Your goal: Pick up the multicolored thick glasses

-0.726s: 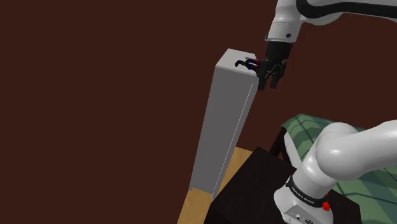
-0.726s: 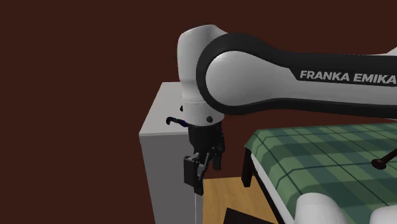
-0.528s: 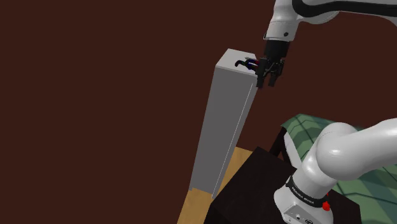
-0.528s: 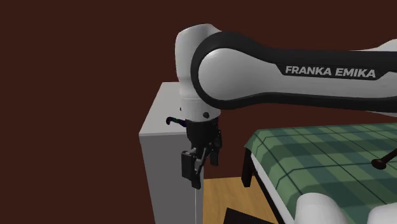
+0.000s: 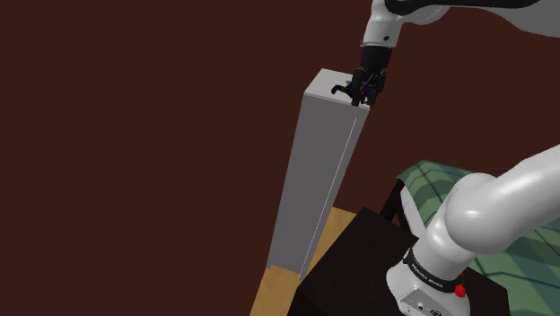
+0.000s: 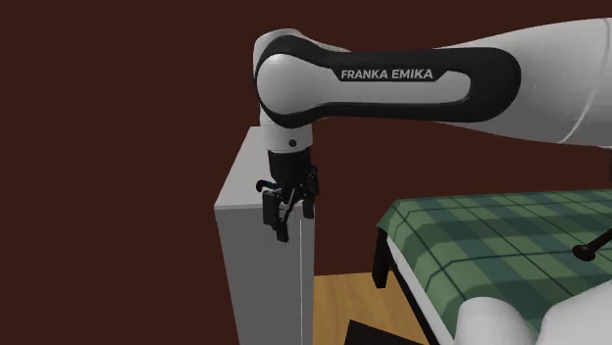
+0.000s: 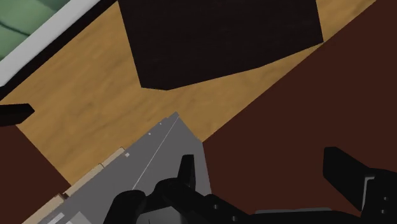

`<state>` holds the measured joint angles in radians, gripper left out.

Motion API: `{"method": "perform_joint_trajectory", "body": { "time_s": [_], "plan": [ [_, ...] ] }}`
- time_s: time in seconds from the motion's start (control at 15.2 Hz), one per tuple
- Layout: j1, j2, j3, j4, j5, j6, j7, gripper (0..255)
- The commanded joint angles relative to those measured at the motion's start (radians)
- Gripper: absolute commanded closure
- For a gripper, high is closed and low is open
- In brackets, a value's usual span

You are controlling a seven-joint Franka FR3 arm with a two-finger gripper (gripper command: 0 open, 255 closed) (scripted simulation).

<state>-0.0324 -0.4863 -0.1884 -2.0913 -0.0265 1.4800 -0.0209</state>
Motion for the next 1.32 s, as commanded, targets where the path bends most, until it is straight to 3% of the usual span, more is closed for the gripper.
{"method": "perform_joint_trajectory", "body": {
  "time_s": [0.0, 0.4, 0.86, 1.25],
  "plan": [
    [-0.004, 0.070, -0.032, 0.073, -0.008, -0.003, -0.045, 0],
    [-0.019, 0.292, -0.113, 0.317, 0.008, -0.027, -0.168, 0],
    [-0.072, 0.583, -0.187, 0.678, 0.082, -0.112, -0.311, 0],
    [-0.066, 0.555, -0.182, 0.561, 0.072, -0.021, -0.306, 0]
  ]
}}
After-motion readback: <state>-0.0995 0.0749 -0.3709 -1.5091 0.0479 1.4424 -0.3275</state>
